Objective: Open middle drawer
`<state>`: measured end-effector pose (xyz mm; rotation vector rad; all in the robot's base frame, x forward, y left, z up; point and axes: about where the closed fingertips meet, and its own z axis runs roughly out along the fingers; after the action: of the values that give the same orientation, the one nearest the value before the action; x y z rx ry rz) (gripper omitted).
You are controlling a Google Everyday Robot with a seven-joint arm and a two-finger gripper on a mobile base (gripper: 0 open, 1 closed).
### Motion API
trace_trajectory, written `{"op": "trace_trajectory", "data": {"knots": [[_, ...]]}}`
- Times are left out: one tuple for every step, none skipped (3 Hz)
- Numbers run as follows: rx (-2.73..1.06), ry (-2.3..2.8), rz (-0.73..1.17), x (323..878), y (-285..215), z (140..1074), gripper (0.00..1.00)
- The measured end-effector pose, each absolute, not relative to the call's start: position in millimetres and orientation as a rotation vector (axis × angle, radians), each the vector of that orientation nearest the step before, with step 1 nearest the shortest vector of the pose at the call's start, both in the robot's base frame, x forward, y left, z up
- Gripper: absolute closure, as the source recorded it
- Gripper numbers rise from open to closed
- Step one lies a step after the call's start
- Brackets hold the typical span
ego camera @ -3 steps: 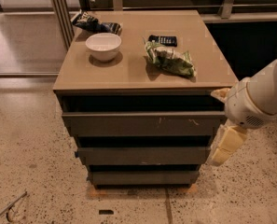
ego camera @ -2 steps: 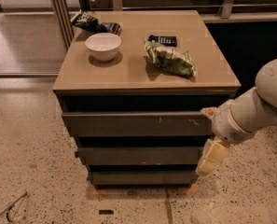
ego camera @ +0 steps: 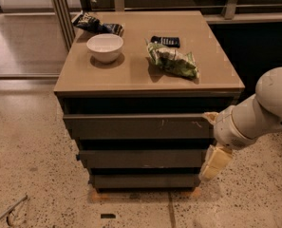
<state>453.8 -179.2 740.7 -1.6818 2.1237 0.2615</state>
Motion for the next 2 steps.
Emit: {"op": "trace_trajectory", "data": {"knots": [[-1.751,2.082,0.231,451,-185,693,0.0],[-1.749,2.082,0.258,458,-187,625,0.0]]}}
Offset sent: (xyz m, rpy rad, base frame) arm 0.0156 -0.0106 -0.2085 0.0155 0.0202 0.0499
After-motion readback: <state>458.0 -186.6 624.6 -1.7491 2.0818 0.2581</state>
